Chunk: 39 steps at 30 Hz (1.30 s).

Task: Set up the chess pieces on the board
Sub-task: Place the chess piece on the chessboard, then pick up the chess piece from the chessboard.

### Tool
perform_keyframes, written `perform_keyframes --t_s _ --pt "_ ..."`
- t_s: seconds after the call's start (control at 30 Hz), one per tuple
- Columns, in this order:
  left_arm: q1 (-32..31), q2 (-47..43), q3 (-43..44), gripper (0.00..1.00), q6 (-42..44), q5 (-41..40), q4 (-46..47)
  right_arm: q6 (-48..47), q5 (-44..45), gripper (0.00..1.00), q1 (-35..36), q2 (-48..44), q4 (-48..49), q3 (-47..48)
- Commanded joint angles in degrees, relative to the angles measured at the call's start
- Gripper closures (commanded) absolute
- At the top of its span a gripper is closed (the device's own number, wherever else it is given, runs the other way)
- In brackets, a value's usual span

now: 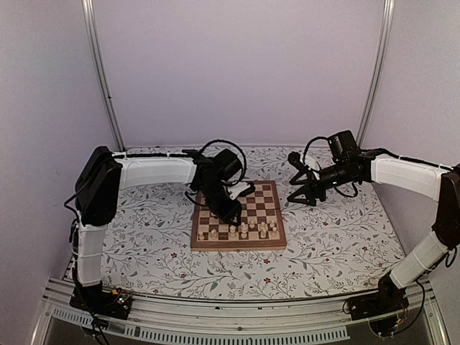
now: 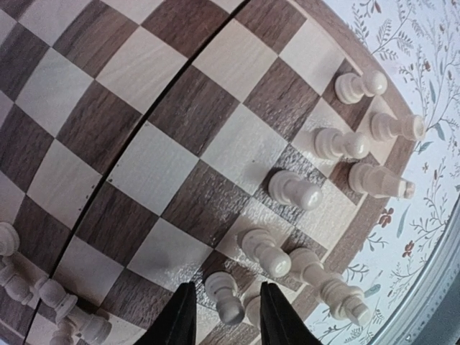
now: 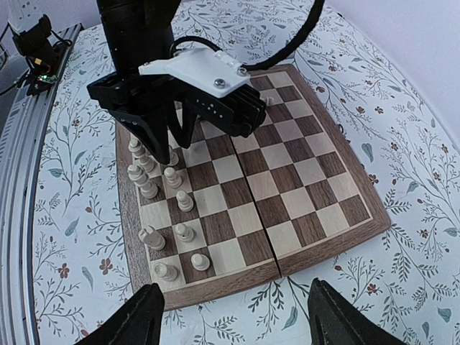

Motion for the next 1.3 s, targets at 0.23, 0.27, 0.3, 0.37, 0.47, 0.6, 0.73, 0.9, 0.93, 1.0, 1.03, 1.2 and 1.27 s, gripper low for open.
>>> perform_keyframes --t_s 0.23,0.27,0.3,0.37,0.47,0.6,0.73,0.9,0.93,1.0,1.03,1.2,1.27 --pt "1.9 -6.5 3.8 0.63 -0.3 -9.2 -0.9 -0.4 -0.4 0.29 -0.1 0.2 -1.0 0.3" --pt "2.6 -6.6 3.6 0.63 -0.8 -10.5 -0.9 -0.4 -0.4 0.29 -0.1 0.2 -1.0 0.3" --pt "3.5 -6.6 3.6 0.63 -1.6 -11.1 -1.1 -0.4 -0.3 0.28 -0.1 0.2 -1.0 0.3" --pt "5.4 -6.3 3.3 0.63 -3.2 -10.9 -1.2 -0.4 -0.3 0.28 -0.1 0.2 -1.0 0.3" --pt "7.2 -5.6 2.7 0.60 -4.5 -9.8 0.1 -0.5 -0.3 0.28 -0.1 0.4 -1.0 0.3" --pt "8.0 -3.2 3.8 0.57 -4.0 -11.1 0.1 -0.4 -0.2 0.28 -0.1 0.3 -1.0 0.3" --pt "9.0 -0.9 4.8 0.56 -4.1 -10.5 -0.3 -0.4 -0.2 0.28 0.0 0.2 -1.0 0.2" --pt "9.9 0.9 5.1 0.60 -3.6 -10.1 -0.7 -0.5 -0.1 0.28 -0.1 0.3 -1.0 0.2" --pt "9.9 1.1 5.1 0.60 -3.4 -9.6 -0.6 -0.5 -0.1 0.28 -0.1 0.3 -1.0 0.2" --pt "9.9 1.4 5.3 0.61 -3.3 -8.7 -0.3 -0.6 -0.1 0.29 -0.1 0.5 -1.0 0.2" --pt "9.9 1.5 5.4 0.61 -3.4 -8.6 0.0 -0.6 -0.1 0.28 -0.1 0.6 -1.0 0.2" --pt "9.9 2.2 6.1 0.69 -3.1 -8.5 1.4 -0.7 -0.2 0.28 -0.1 0.8 -1.0 0.2" --pt "9.9 3.1 6.9 0.72 -2.8 -8.0 1.3 -0.6 -0.2 0.29 -0.1 0.8 -1.1 0.2"
